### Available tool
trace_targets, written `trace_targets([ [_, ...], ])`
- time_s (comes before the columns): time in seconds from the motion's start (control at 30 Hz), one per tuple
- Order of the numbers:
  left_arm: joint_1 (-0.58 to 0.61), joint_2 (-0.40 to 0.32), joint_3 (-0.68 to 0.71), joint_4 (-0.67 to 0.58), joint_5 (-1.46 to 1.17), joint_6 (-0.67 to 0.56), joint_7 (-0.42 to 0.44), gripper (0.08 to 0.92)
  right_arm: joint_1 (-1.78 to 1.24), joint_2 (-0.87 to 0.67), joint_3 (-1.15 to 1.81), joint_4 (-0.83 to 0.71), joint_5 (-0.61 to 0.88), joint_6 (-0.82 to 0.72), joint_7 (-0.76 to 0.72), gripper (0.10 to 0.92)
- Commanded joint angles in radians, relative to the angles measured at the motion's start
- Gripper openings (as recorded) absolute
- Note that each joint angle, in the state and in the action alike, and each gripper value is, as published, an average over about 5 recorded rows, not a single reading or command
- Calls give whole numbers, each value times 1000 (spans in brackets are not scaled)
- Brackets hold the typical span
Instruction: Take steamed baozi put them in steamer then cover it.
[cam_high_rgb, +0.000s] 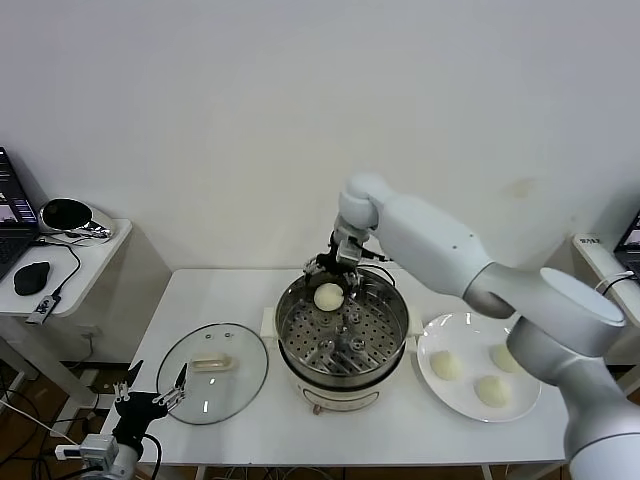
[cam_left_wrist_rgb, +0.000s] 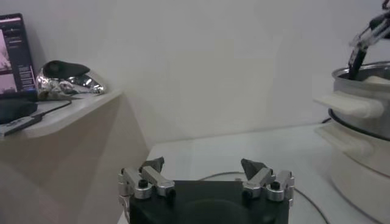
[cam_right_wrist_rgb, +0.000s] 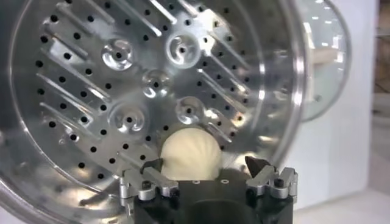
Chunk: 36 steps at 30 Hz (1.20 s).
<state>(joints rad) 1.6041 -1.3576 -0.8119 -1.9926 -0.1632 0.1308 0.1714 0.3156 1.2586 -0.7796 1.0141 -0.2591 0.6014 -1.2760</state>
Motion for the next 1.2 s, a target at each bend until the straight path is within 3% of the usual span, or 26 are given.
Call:
trace_targets([
  [0.03, 3, 0, -3, -6, -15, 7, 3, 823, 75, -124, -14, 143, 200, -267, -33, 823],
  [0.33, 7, 19, 6, -22, -23, 12, 6, 823, 193, -467, -65, 340, 436, -731, -24, 823],
  [0.67, 2, 35, 27, -31, -23, 22, 15, 823, 116, -791, -67, 595, 419, -1172, -107, 823],
  [0.9, 13, 35, 34, -43, -18, 25, 17, 823, -119, -871, 91, 666, 303, -1190, -98, 823],
  [1.2, 35, 11, 27, -66, 3, 31, 18, 823, -404, -822, 255, 616, 182, -1077, -1, 823],
])
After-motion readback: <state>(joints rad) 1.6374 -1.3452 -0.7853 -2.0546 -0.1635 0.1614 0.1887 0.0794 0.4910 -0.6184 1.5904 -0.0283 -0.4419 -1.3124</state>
